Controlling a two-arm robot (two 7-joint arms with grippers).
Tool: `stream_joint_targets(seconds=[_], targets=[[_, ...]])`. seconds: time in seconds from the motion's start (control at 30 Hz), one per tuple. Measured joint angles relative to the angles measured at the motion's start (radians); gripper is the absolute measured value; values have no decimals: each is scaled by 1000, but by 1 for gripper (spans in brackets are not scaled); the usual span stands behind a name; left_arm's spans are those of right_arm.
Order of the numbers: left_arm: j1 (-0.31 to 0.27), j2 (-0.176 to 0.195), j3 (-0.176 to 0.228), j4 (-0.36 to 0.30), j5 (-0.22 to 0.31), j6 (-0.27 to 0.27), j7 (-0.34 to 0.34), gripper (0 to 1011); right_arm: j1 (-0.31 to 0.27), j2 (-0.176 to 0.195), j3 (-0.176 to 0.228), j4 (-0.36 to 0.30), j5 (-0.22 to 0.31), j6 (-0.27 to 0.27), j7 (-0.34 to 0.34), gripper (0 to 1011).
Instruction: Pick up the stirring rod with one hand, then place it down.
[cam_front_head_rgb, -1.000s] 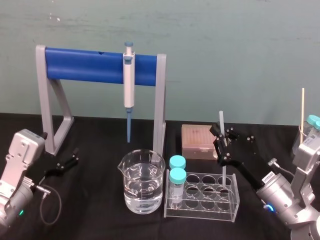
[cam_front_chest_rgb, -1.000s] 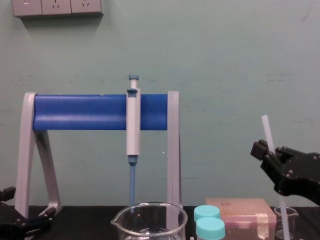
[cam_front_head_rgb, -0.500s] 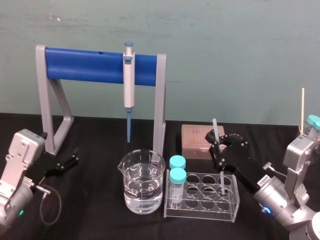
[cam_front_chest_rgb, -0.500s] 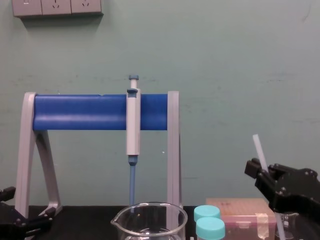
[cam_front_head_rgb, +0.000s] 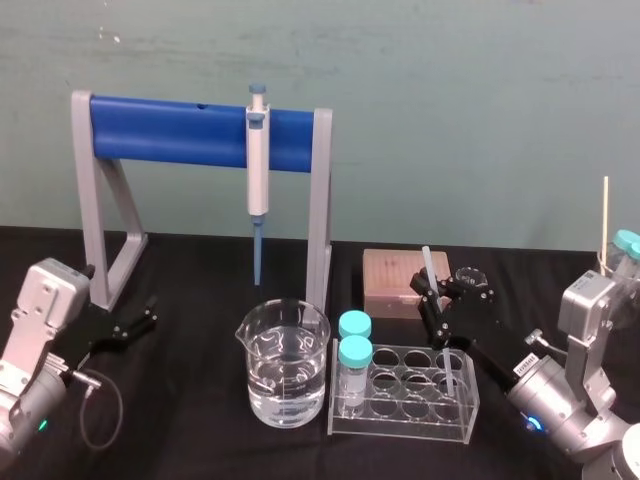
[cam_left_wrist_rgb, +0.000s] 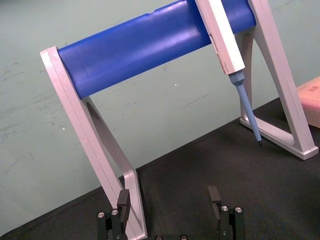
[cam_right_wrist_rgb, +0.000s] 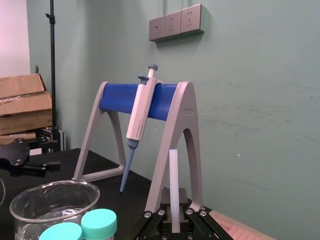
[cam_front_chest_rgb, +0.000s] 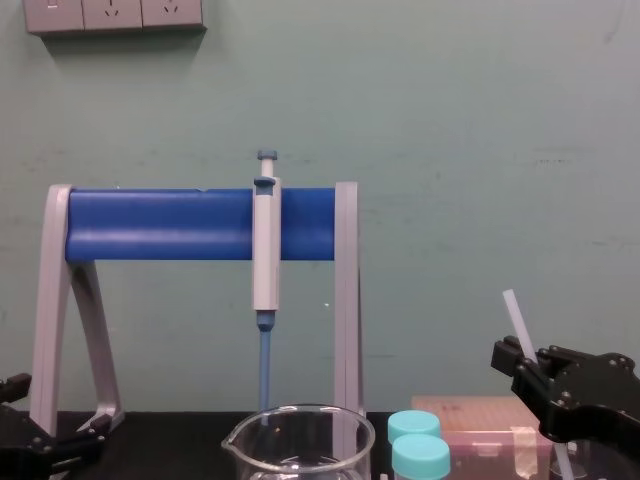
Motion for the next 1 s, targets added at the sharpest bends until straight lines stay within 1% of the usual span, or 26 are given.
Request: stream_joint_targets(seconds=[0.53, 0.6, 0.63, 0.67, 0.87, 0.9, 1.0], targets=[[0, 0, 0, 0, 0, 0, 0, 1000, 0, -1, 1, 0, 2, -2, 1, 69], [0, 0, 0, 0, 0, 0, 0, 1001, 0, -1, 1, 0, 2, -2, 1, 101], [0, 0, 0, 0, 0, 0, 0, 1000, 0, -2, 1, 0, 2, -2, 1, 134], [0, 0, 0, 0, 0, 0, 0, 1000, 0, -2, 1, 0, 2, -2, 1, 134], [0, 0, 0, 0, 0, 0, 0, 1001, 0, -2, 1, 0, 3, -3, 2, 352], [0, 0, 0, 0, 0, 0, 0, 1000, 0, -2, 1, 0, 3, -3, 2, 371], [0, 0, 0, 0, 0, 0, 0, 1001, 0, -2, 1, 0, 3, -3, 2, 471]])
